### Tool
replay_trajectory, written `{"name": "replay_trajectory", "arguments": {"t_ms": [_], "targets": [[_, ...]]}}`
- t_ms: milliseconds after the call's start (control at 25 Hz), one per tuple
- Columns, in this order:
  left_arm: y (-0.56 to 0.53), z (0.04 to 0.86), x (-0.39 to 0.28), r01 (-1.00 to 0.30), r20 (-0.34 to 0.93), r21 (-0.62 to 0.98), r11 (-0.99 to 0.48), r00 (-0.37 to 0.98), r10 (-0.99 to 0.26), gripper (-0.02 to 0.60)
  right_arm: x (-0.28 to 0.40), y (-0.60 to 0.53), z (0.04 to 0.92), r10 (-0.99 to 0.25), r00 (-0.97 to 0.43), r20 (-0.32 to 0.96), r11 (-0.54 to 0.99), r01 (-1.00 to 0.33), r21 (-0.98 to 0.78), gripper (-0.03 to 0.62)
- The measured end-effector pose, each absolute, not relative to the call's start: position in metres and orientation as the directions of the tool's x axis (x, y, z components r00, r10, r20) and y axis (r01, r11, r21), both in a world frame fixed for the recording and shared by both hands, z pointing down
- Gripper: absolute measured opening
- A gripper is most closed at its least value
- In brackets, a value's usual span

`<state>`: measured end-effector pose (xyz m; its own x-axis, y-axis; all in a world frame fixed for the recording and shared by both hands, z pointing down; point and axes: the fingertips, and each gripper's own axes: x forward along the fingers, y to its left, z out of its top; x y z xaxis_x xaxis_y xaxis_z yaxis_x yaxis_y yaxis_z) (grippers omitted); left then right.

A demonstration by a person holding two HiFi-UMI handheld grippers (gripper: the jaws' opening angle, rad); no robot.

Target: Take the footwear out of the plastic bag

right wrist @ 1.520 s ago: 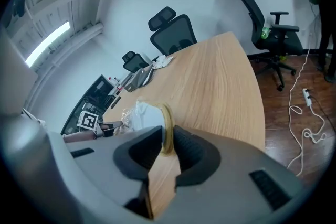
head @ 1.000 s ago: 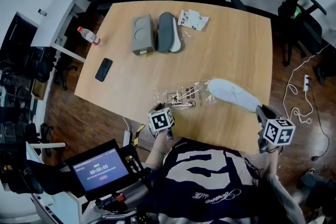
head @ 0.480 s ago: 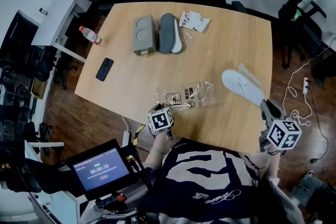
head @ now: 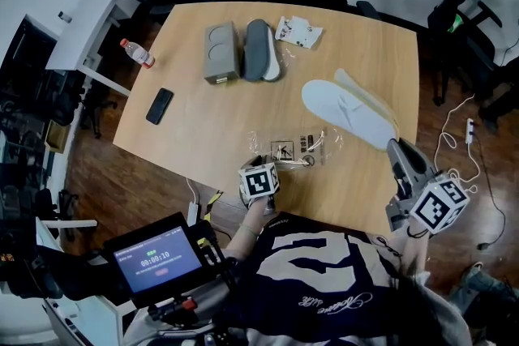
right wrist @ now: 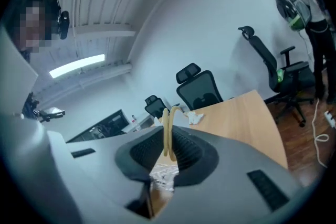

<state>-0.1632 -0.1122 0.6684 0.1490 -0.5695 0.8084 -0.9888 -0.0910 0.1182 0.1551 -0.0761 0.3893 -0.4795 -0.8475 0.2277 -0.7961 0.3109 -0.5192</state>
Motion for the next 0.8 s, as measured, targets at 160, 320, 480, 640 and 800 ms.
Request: {"name": "replay_trajectory", "arguments": {"t_ms": [160, 320, 480, 640, 800], "targets": [[-0.111, 0.668, -0.137, -0.979, 0.800, 0.165, -0.121, 0.205, -0.563, 0.080, 0.112, -0.073, 0.402, -0.788, -0.586, 0.186, 0.358, -0.684, -0.636, 0.048], [-0.112, 0.666, -0.121, -0.967, 0.786, 0.216, -0.132, 0.252, -0.565, 0.080, 0.085, -0.061, 0.446, -0.727, -0.650, 0.221, 0.311, -0.599, -0.738, 0.048], [-0.111, 0.665, -0.112, -0.953, 0.767, 0.266, -0.146, 0.301, -0.566, 0.080, 0.090, -0.043, 0.508, -0.704, -0.630, 0.327, 0.160, -0.590, -0.791, 0.048], [-0.107, 0.668, -0.111, -0.950, 0.768, 0.265, -0.165, 0.311, -0.560, 0.080, 0.114, -0.025, 0.559, -0.708, -0.533, 0.463, -0.069, -0.600, -0.797, 0.049], [-0.107, 0.662, -0.113, -0.954, 0.760, 0.247, -0.168, 0.298, -0.578, 0.080, 0.133, -0.016, 0.601, -0.684, -0.479, 0.549, -0.146, -0.649, -0.747, 0.055]]}}
